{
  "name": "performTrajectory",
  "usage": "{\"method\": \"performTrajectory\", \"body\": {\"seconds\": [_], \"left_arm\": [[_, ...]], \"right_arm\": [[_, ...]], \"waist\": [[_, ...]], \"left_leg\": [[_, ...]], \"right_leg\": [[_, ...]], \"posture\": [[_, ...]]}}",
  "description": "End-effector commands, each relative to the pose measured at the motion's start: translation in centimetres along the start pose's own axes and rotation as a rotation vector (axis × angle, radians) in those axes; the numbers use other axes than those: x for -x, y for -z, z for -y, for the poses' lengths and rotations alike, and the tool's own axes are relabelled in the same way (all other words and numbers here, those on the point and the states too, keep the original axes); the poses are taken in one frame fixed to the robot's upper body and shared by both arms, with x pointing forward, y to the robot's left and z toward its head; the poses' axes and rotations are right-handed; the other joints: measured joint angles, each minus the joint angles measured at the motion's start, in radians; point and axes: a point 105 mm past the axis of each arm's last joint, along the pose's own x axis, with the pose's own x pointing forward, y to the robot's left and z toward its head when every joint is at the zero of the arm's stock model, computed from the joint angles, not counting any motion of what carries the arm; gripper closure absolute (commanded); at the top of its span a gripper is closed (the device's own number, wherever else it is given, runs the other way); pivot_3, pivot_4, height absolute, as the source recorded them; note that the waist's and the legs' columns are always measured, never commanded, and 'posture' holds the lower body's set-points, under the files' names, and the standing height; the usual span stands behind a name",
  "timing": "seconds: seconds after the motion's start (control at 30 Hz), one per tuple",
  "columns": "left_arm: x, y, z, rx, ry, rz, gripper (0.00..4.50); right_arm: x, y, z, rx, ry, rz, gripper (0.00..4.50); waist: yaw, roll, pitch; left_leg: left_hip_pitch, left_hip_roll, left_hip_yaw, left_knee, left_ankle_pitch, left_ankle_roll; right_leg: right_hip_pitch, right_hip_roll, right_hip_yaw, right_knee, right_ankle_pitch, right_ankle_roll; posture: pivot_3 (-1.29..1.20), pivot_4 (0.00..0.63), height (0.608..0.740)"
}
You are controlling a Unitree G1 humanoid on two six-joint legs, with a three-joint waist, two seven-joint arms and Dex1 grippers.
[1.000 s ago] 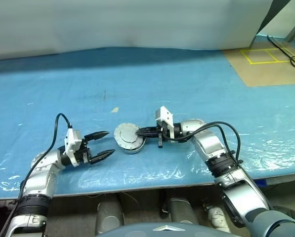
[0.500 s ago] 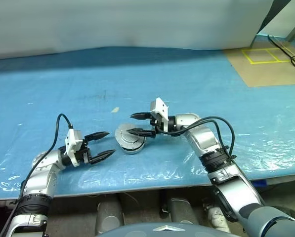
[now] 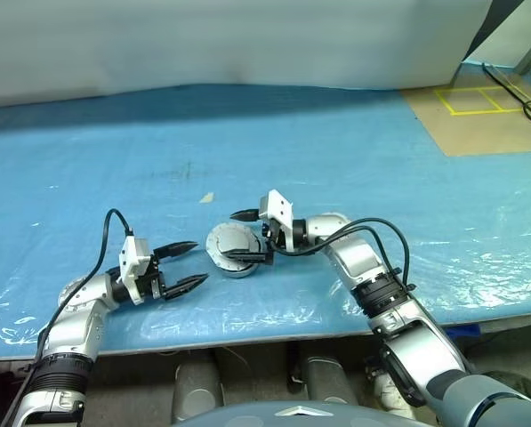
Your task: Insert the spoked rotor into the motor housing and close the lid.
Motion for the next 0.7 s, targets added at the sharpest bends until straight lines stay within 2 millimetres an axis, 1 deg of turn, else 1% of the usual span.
{"method": "performTrajectory", "body": {"seconds": [0.03,0.2,0.33,0.47,0.57,0.63,0.67,0.7], "left_arm": [[0.0,-0.5,0.2,-0.028,0.006,0.003,0.5],[0.1,-0.5,0.3,-0.027,0.002,-0.001,0.5],[0.1,-0.3,0.4,-0.023,-0.003,-0.001,0.5],[0.1,-0.2,0.4,-0.022,-0.007,-0.003,0.5],[0.1,-0.2,0.4,-0.023,-0.008,-0.002,0.5],[0.1,-0.2,0.4,-0.023,-0.008,-0.002,0.5],[0.1,-0.2,0.4,-0.022,-0.008,-0.002,0.5],[0.2,-0.2,0.3,-0.022,-0.008,-0.002,0.5]], "right_arm": [[-0.3,-0.7,-0.3,0.034,-0.015,0.025,0.04],[-0.4,0.5,-0.4,0.049,-0.019,-0.024,0.04],[-0.3,0.2,-0.9,0.047,-0.044,-0.005,0.04],[-0.3,0.6,-0.9,0.033,-0.046,-0.016,0.04],[-0.2,0.9,-0.8,0.034,-0.038,-0.025,0.62],[0.0,0.8,-0.7,0.043,-0.034,-0.025,1.29],[0.1,0.7,-0.7,0.048,-0.035,-0.025,1.53],[0.3,0.6,-0.6,0.055,-0.034,-0.022,1.53]], "waist": [[0.0,0.0,0.0],[0.0,0.0,0.0],[0.0,0.0,0.0],[-0.001,0.0,0.0],[-0.001,0.0,0.0],[-0.001,0.0,0.0],[-0.001,0.0,0.0],[-0.001,0.0,0.0]], "left_leg": [[0.0,0.0,0.0,0.0,0.0,0.0],[0.0,0.0,0.0,0.0,0.0,0.0],[0.001,0.0,0.0,0.0,0.0,0.0],[0.001,0.0,0.0,0.0,0.0,0.0],[0.001,0.0,0.0,0.0,0.0,0.0],[0.001,0.0,0.0,0.0,0.0,0.0],[0.001,0.0,0.0,0.0,0.0,0.0],[0.001,0.0,0.0,0.0,0.0,0.0]], "right_leg": [[0.0,0.0,0.0,0.0,0.0,0.0],[0.0,0.0,0.0,0.0,0.0,0.0],[0.0,0.0,0.0,0.0,0.0,0.0],[0.0,0.0,0.0,0.0,0.0,0.0],[0.0,0.0,0.0,0.0,0.0,0.0],[0.0,0.0,0.0,0.0,0.0,0.0],[0.0,0.0,0.0,0.0,0.0,0.0],[0.0,0.0,0.0,0.0,0.0,0.0]], "posture": [[0.0,0.15,0.74],[0.0,0.15,0.74],[0.0,0.15,0.74],[0.0,0.15,0.74],[0.0,0.15,0.74],[0.0,0.15,0.74],[0.0,0.15,0.74],[0.0,0.15,0.74]]}}
